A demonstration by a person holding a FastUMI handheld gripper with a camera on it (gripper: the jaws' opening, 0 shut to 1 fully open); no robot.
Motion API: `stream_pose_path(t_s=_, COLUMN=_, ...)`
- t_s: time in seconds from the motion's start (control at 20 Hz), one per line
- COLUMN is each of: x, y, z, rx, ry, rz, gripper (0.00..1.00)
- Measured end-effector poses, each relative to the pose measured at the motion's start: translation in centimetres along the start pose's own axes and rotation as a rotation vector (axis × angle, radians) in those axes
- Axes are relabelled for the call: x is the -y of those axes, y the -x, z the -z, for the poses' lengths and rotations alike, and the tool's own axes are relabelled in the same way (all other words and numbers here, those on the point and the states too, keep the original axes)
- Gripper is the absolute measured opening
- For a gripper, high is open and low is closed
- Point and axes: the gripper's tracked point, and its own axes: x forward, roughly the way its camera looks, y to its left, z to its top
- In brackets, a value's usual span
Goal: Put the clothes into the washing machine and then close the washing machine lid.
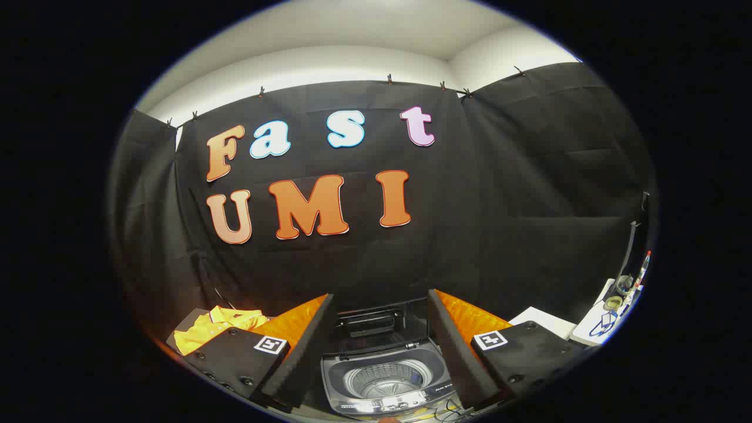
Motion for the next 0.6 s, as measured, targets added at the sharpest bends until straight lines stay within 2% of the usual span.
stream_pose_path(t_s=0.6, x=-0.77, y=-0.38, z=-0.47, rx=0.017, ry=0.017, rz=0.002, gripper=1.0)
